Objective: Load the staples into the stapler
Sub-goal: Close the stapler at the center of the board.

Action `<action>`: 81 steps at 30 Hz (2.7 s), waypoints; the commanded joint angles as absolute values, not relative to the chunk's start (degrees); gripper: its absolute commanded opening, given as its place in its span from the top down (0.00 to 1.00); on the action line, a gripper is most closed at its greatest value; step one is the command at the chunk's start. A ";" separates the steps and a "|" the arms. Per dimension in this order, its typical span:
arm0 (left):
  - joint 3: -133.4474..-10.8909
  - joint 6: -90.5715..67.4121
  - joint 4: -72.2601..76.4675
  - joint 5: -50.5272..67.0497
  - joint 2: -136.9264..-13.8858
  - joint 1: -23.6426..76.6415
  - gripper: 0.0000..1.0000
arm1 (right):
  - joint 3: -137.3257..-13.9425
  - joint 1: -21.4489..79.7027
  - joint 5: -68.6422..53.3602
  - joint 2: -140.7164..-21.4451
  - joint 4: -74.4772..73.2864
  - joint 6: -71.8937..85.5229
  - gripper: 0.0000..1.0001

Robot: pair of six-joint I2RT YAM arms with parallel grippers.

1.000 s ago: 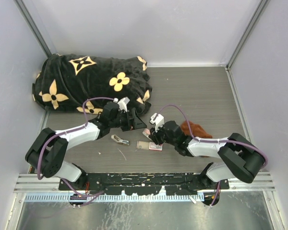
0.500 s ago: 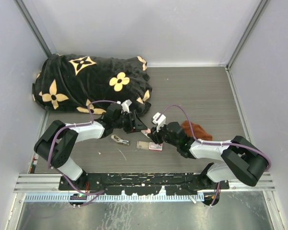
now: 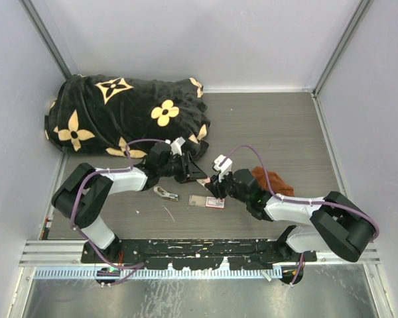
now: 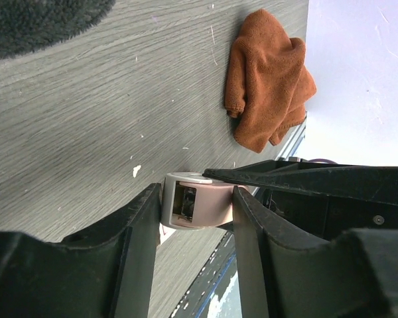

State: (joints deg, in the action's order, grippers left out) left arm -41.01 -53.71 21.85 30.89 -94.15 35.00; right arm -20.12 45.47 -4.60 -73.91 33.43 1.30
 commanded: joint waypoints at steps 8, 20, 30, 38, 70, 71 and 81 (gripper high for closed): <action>-41.06 -58.73 31.34 36.96 -91.60 36.44 0.55 | -19.35 45.48 -4.69 -70.85 41.78 3.84 0.99; -40.34 -60.39 31.95 39.67 -88.68 37.45 0.47 | -18.04 45.44 -5.27 -66.87 44.56 6.25 0.99; -39.74 -60.57 31.56 38.85 -86.84 37.99 0.60 | -17.49 45.44 -4.53 -66.18 44.47 7.02 0.98; -38.92 -59.98 31.02 36.18 -82.80 37.13 0.79 | -19.61 45.15 -9.30 -60.98 33.90 10.75 0.28; -38.98 -47.83 29.79 57.60 -74.92 35.93 0.99 | -26.32 30.67 -59.41 -66.84 45.96 42.14 0.41; -39.02 -47.82 29.79 57.65 -74.93 36.02 0.99 | -26.35 30.89 -59.38 -66.93 45.97 42.11 0.47; -38.98 -47.58 29.00 56.30 -73.75 36.25 1.00 | -25.64 31.82 -57.72 -67.21 45.70 40.97 0.99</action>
State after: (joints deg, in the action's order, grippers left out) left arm -37.47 -48.36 26.72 56.25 -75.72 35.62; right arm -23.90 30.81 -58.19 -67.53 41.43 41.17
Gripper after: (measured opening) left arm 0.372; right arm 0.468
